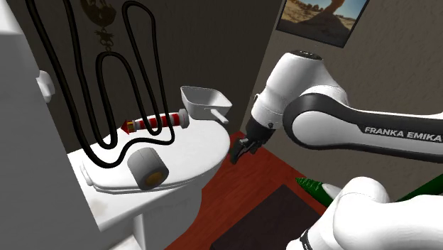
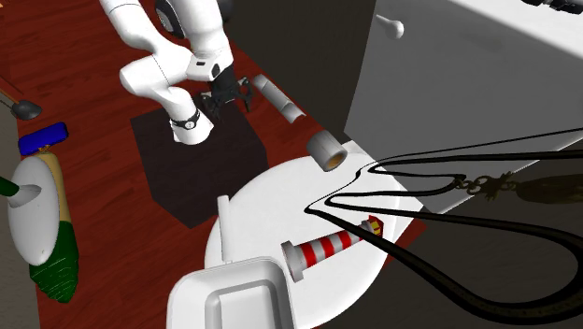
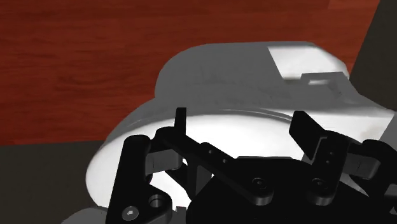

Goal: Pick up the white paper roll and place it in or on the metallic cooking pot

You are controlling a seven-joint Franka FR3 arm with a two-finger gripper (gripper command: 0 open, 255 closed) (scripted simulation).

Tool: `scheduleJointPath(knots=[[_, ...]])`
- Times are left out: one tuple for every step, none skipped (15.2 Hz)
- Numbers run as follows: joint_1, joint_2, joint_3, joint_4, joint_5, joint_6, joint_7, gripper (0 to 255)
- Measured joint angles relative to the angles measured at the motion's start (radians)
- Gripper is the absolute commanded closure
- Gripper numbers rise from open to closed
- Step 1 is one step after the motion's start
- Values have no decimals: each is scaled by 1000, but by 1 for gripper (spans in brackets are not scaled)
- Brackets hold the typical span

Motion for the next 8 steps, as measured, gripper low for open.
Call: scheduleJointPath(knots=[[7, -8, 25, -27, 4, 52, 13, 0], [13, 6, 60, -34, 8, 105, 36, 0], [13, 26, 95, -39, 8, 162, 58, 0], [12, 41, 128, -50, 7, 220, 78, 0], [14, 52, 169, -57, 6, 271, 108, 0], [7, 75, 211, -62, 1, 329, 137, 0], [-7, 97, 249, -65, -10, 387, 161, 0], [-25, 124, 294, -66, -25, 447, 191, 0]])
